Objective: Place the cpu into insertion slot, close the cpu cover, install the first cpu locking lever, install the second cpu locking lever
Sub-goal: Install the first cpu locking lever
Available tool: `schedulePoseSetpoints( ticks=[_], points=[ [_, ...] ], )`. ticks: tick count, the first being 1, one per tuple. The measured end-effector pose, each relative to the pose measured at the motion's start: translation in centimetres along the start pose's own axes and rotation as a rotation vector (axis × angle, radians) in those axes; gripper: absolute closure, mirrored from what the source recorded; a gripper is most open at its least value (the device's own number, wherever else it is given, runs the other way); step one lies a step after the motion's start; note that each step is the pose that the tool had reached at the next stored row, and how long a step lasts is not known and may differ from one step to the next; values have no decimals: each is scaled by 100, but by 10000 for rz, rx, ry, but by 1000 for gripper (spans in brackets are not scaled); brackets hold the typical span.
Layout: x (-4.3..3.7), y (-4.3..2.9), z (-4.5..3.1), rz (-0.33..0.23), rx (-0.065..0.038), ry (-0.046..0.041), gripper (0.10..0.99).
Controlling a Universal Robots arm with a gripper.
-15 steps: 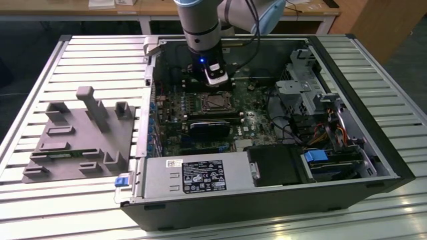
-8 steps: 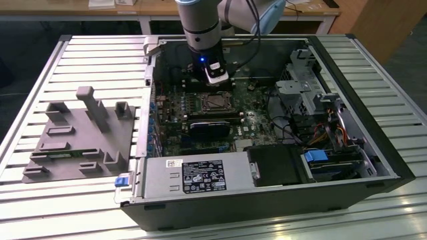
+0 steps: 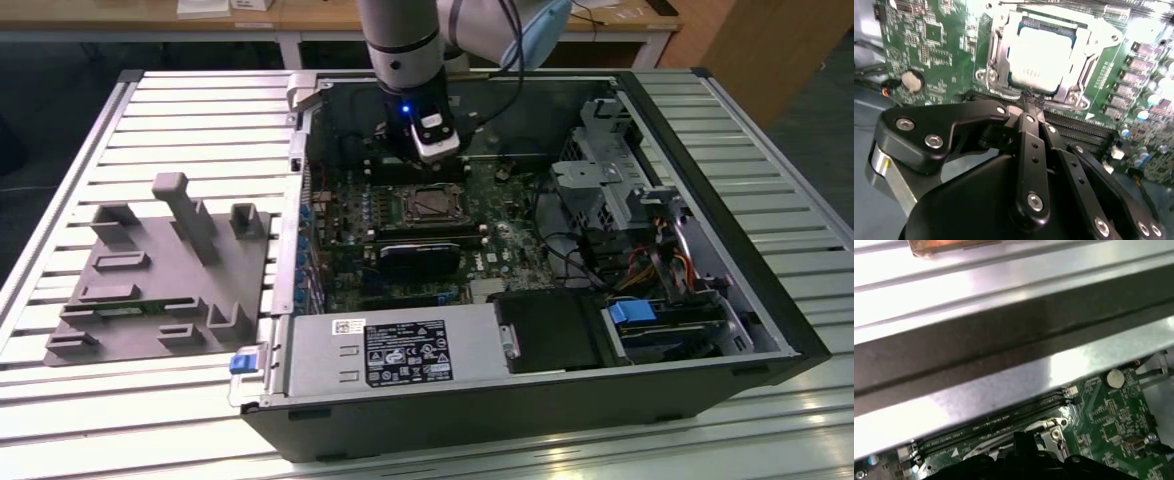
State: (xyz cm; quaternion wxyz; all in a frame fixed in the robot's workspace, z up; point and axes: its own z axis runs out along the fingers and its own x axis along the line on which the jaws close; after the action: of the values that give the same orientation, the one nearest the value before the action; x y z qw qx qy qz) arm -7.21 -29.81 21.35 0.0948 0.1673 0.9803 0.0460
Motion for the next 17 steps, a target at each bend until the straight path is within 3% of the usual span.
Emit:
schedulePoseSetpoints(
  ticks=[3, 5, 17],
  points=[
    [-15, 3, 3, -34, 303, -69, 984],
    [-27, -4, 4, -35, 376, -78, 984],
    [-127, -201, -2, -4, 447, 8, 984]
  ],
)
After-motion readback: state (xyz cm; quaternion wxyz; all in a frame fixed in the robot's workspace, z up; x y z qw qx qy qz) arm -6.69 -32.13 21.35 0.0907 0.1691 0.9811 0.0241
